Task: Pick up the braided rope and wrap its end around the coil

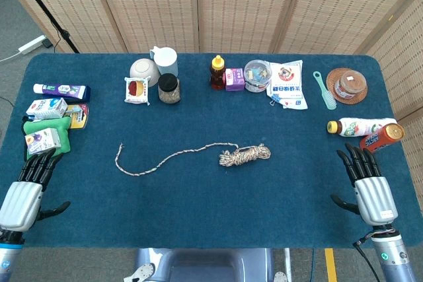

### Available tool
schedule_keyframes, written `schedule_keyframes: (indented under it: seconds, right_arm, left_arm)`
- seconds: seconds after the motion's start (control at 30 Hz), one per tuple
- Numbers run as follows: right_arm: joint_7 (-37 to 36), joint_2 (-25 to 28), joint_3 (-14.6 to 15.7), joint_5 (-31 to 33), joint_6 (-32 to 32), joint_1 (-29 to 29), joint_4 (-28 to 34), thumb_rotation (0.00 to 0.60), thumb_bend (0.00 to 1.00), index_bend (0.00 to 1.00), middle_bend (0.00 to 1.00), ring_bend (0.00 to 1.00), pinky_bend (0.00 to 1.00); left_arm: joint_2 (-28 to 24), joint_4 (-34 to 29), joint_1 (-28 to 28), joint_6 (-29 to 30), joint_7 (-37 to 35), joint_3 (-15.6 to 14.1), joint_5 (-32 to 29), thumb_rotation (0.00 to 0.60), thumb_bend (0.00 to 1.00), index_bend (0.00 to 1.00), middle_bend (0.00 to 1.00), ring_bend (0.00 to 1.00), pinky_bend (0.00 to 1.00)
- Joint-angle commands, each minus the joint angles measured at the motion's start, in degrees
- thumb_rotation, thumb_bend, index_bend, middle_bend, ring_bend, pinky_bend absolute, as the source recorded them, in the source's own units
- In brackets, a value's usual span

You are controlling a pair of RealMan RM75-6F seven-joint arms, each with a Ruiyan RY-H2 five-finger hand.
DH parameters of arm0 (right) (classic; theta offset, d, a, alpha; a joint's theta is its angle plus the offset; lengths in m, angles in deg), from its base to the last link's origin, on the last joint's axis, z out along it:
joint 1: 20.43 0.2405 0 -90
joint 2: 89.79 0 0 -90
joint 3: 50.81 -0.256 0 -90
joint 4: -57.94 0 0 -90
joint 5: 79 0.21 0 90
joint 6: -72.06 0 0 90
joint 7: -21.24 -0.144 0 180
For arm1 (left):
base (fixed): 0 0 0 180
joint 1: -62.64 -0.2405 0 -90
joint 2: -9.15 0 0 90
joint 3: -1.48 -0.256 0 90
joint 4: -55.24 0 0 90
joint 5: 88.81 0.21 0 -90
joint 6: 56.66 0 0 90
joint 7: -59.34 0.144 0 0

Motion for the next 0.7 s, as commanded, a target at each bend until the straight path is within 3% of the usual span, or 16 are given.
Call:
schedule_keyframes:
  seconds: [0.03,0.3,0.53,0.7]
  right_arm:
    - [-0.2,0.1,-0.1,-0.1,0.1,-0.1,0.2,0.600,0.00,0.00,0.00,0.00,0.00]
    - [-1.3,0.7,-0.2,-1.2,-0.7,-0.7,1.4,0.600,0.00,0.00,0.00,0.00,0.00]
    - [-2.7,1.0,-0.2,-1.7,0.0,-0.7,1.6,0.600,0.00,0.00,0.00,0.00,0.00]
    - [-3.3,1.1,0.0,-2.0,0.9,-0.5,2.1,0.600,0.00,0.00,0.00,0.00,0.00]
  left_arm:
    - [0.0,0.0,0.0,-0.7,0.1,0.3,-0.2,0.600,0.06,0.00,0.00,0.00,0.00]
    - [-0.1,0.9,0.7,-2.0,-2.5,0.9,1.0,0.600,0.06,0.00,0.00,0.00,0.00]
    - [2.7,6.9,4.3,-5.3,-6.7,4.0,0.9,0.600,0.06,0.00,0.00,0.00,0.00]
    - [4.1,11.2,8.2,-10.4,-9.4,6.0,-0.4,0.600,0.07,0.08,0.00,0.00,0.00]
